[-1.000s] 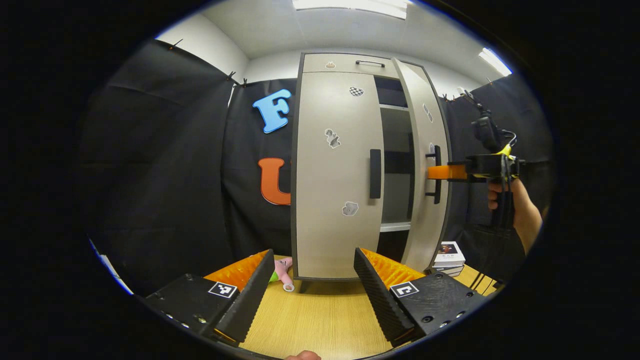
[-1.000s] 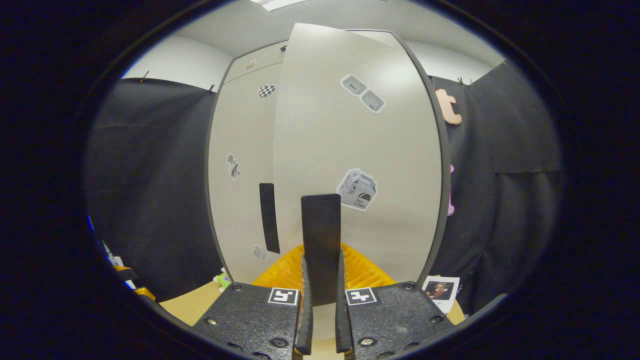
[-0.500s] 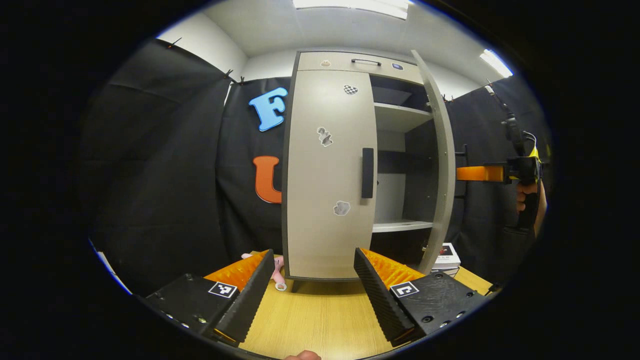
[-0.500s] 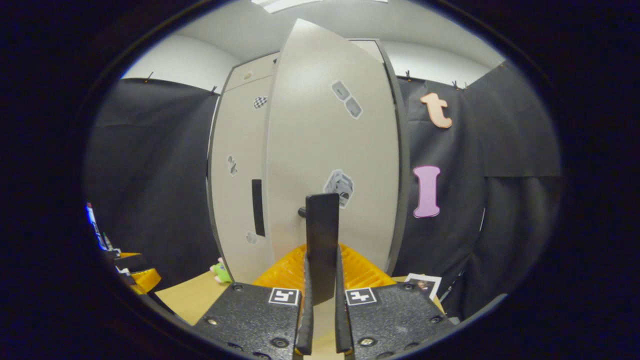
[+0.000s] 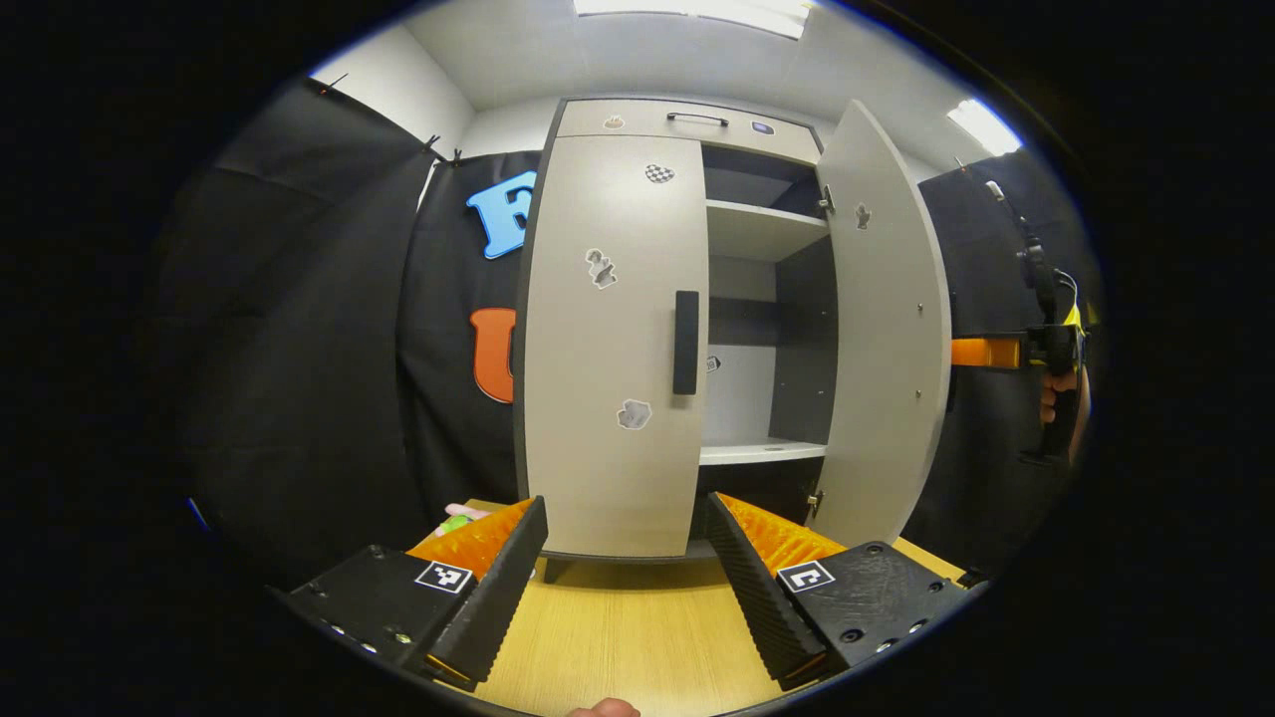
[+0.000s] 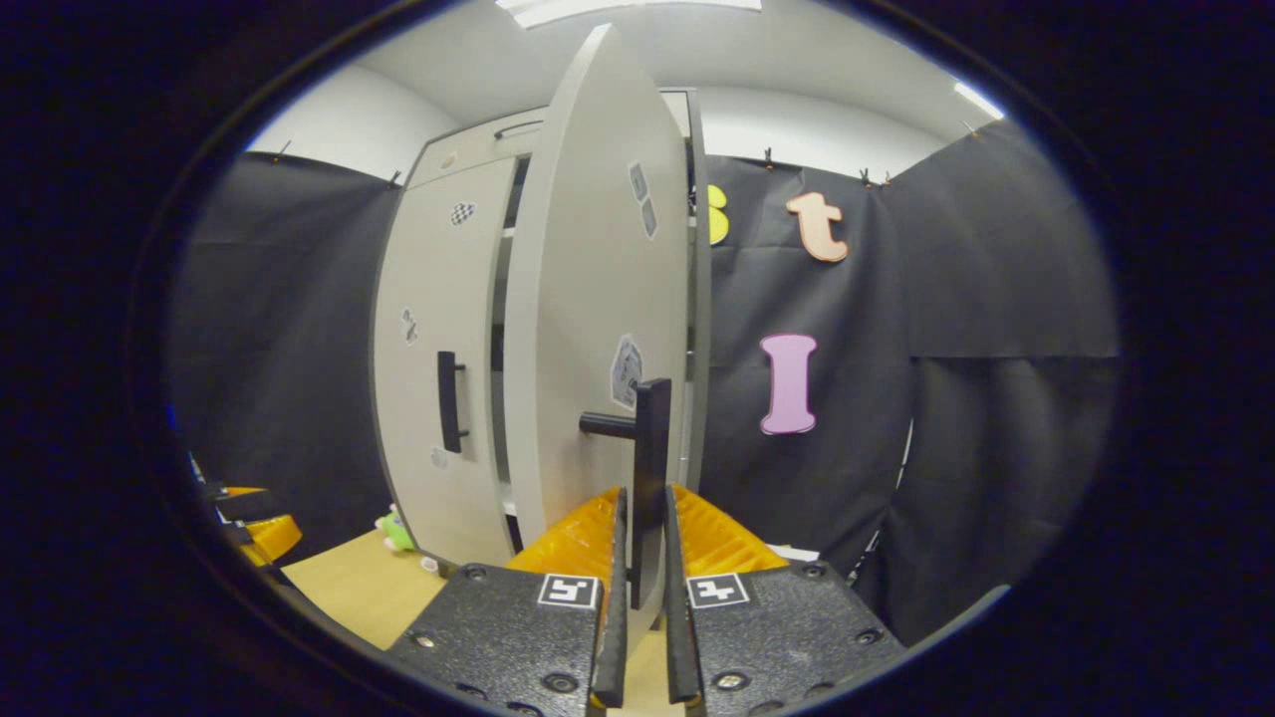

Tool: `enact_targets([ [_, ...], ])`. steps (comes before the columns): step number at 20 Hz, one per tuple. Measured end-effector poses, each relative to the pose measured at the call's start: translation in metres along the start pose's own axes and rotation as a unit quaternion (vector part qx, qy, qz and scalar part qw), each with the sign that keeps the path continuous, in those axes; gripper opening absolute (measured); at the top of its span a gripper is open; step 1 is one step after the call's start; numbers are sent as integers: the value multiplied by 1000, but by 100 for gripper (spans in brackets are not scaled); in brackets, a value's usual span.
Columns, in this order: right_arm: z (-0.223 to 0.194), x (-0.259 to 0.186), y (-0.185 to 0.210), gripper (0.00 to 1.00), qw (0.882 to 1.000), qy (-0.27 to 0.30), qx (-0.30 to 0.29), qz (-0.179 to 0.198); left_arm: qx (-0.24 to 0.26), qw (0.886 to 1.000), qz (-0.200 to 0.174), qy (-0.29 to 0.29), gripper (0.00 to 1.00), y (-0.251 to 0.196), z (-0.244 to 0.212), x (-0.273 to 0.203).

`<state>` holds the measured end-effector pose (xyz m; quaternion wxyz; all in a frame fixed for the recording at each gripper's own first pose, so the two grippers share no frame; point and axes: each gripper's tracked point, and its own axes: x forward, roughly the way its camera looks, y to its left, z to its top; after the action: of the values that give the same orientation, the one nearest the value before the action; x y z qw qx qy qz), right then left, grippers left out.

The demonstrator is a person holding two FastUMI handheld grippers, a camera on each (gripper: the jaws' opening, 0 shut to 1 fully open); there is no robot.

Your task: Open the right door of the double-door shoe cabinet with the right hand, and open the left door with the left hand.

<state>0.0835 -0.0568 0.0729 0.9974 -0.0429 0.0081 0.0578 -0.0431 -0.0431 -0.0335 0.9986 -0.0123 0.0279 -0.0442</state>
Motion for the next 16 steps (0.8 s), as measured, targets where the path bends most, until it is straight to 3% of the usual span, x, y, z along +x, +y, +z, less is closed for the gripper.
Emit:
enact_targets([
  [1,-3,-2,-15,19,1000,0,-1,-15,1,1000,-1,0,95,-3,0,1],
  [2,-4,-5,-30,8,1000,0,2,-30,3,1000,-1,0,95,-4,-1,2],
  [6,-9,-3,-29,15,997,6,73,22,8,1000,3,3,95,-6,-4,2],
  [10,-24,-23,-31,15,997,9,76,3,15,1000,23,1,95,6,-5,-3],
  [13,-39,-63,-12,14,999,3,51,-17,10,999,38,0,95,20,-8,-5],
  [16,-32,-93,23,14,999,-23,28,-14,2,999,49,-8,95,32,-3,-2],
])
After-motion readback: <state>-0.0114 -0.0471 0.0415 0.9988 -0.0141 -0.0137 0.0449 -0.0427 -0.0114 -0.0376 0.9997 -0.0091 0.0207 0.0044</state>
